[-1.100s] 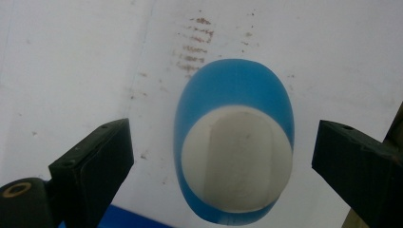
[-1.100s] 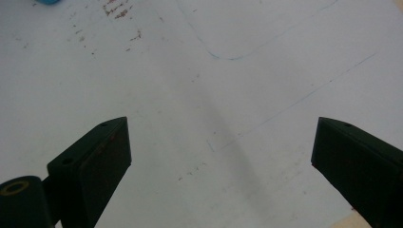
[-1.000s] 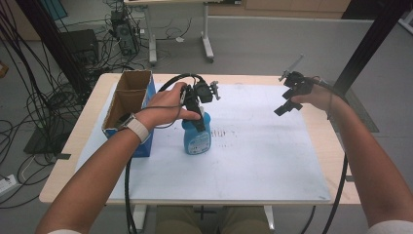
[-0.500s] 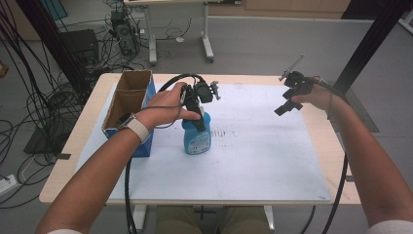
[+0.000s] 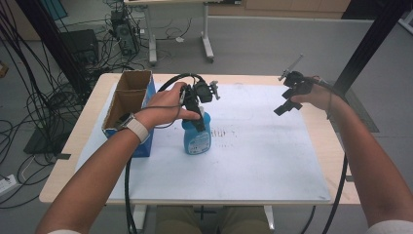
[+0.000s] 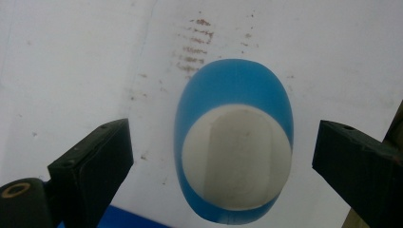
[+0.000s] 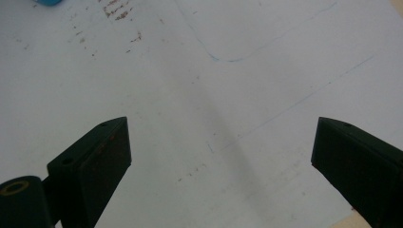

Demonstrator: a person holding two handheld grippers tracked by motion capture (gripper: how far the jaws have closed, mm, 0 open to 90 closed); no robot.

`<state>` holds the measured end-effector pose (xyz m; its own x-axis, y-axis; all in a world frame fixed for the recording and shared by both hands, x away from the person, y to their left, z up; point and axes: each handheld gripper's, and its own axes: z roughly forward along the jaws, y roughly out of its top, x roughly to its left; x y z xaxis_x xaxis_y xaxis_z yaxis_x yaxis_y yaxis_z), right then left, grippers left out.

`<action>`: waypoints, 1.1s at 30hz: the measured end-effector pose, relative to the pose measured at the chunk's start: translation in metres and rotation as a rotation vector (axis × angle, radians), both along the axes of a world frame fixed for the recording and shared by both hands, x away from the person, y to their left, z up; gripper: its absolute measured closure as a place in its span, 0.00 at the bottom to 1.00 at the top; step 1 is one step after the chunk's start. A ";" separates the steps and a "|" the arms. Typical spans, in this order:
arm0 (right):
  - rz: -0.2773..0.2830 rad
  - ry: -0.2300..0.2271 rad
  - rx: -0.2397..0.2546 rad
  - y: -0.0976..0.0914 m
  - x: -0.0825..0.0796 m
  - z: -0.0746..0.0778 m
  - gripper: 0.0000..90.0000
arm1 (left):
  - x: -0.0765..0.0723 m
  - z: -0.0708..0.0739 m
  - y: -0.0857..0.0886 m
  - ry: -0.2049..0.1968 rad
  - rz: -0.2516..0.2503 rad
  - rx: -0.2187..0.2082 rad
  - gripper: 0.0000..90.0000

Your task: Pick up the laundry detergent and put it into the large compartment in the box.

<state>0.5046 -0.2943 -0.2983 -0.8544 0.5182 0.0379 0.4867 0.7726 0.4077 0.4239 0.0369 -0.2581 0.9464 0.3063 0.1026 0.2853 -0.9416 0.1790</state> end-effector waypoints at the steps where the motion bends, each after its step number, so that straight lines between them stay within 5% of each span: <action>1: 0.000 0.000 0.000 0.000 0.000 0.000 0.07 | 0.000 0.000 0.000 0.000 0.002 -0.003 0.07; 33: -0.002 -0.001 0.004 0.000 0.000 0.001 0.07 | 0.000 0.000 0.001 0.001 0.001 -0.006 0.07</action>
